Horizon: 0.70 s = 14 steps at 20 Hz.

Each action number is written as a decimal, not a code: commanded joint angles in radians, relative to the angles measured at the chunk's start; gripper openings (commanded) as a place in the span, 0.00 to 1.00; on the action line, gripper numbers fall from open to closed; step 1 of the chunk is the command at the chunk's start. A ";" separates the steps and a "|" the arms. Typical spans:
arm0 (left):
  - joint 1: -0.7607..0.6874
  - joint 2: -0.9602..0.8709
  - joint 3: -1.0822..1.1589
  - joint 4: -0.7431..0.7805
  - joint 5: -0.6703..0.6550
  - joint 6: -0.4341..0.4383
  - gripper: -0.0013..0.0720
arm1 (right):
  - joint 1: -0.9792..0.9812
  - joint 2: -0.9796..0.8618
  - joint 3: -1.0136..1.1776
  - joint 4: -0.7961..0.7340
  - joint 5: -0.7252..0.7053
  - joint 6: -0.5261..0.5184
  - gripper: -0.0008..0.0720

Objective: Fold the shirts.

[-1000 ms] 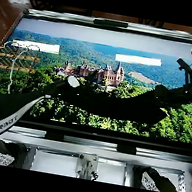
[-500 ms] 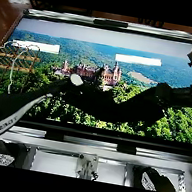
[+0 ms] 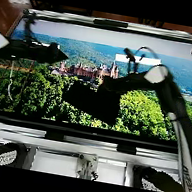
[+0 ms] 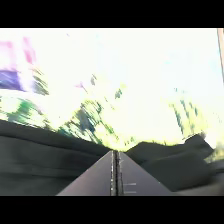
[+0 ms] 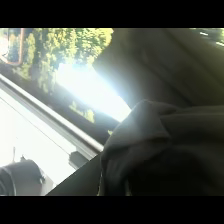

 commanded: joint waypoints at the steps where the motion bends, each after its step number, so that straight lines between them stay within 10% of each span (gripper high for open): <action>1: 0.142 0.138 0.000 0.022 -0.097 -0.010 0.06 | 0.142 -0.198 0.001 0.156 -0.239 -0.049 0.11; 2: 0.148 0.158 -0.003 0.022 -0.100 -0.010 0.06 | 0.149 -0.246 0.001 0.269 -0.272 -0.119 0.23; 3: 0.147 0.170 -0.009 0.022 -0.104 -0.010 0.06 | 0.148 -0.277 0.001 0.401 -0.265 -0.226 0.68; 4: 0.145 0.176 -0.015 0.022 -0.113 -0.010 0.06 | 0.130 -0.291 0.001 0.494 -0.238 -0.327 0.88; 8: 0.126 0.177 -0.060 0.022 -0.114 -0.006 0.06 | -0.020 -0.226 0.001 0.409 -0.078 -0.306 0.88; 14: 0.118 0.177 -0.113 0.022 -0.110 0.009 0.06 | -0.245 -0.093 -0.021 -0.434 0.341 0.028 0.88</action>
